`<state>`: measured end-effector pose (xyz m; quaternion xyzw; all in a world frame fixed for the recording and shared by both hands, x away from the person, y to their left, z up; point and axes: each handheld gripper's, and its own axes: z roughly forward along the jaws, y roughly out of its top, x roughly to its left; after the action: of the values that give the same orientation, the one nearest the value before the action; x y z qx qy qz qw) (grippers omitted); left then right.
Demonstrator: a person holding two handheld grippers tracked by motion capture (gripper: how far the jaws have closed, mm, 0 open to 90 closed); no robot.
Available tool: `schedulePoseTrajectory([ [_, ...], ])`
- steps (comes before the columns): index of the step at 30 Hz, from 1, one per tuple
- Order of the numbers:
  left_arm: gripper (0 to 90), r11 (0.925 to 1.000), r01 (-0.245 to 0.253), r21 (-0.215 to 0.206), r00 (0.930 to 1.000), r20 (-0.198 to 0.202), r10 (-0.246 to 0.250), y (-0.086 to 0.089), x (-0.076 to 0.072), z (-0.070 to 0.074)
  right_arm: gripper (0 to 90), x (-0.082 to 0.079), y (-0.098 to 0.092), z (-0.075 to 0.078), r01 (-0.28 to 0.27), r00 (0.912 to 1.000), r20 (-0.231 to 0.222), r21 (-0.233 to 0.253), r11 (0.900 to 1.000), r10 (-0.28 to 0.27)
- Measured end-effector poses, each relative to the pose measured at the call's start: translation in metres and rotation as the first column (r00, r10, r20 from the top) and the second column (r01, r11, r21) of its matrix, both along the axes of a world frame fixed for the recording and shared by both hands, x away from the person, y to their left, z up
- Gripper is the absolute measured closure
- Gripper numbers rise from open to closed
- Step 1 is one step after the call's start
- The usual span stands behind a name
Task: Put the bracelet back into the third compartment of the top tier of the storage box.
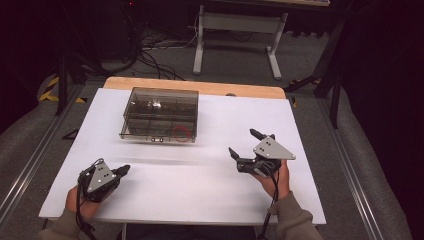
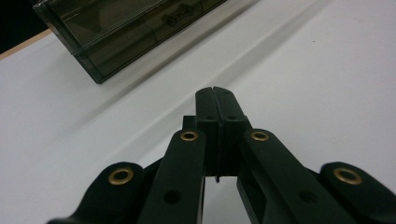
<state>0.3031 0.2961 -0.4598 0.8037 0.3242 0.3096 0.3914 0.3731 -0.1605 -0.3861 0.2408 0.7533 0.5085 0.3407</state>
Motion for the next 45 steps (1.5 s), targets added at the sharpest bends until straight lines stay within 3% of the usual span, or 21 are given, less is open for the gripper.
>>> schedulePoseTrajectory([
  [11, 89.7, 1.0000, -0.003, -0.001, 0.9999, 0.010, 0.003, -0.001, 0.000, 0.001, 11.2, -0.014, -0.011, -0.015, -0.024, 0.9997, 0.010, 0.011, 1.000, 0.024],
  [20, 89.7, 0.9999, -0.008, -0.012, 0.9997, 0.025, 0.008, -0.002, 0.001, 0.003, 12.3, -0.022, -0.019, -0.030, 0.001, 1.0000, -0.001, 0.043, 0.999, -0.001],
  [25, 89.7, 0.9999, -0.006, -0.011, 0.9995, 0.030, 0.006, -0.005, 0.003, 0.003, 12.6, -0.027, -0.024, -0.040, 0.002, 0.9997, -0.025, 0.034, 0.999, -0.001],
  [33, 89.7, 0.9999, 0.010, -0.013, 0.9985, 0.055, -0.009, -0.015, 0.018, 0.010, 12.5, -0.035, -0.033, -0.051, 0.005, 0.9984, -0.057, 0.025, 1.000, -0.003],
  [45, 89.7, 0.9996, 0.025, -0.015, 0.9970, 0.074, -0.024, -0.034, 0.052, 0.019, 12.9, -0.035, -0.031, -0.056, -0.002, 0.9987, -0.051, 0.000, 1.000, 0.002],
])
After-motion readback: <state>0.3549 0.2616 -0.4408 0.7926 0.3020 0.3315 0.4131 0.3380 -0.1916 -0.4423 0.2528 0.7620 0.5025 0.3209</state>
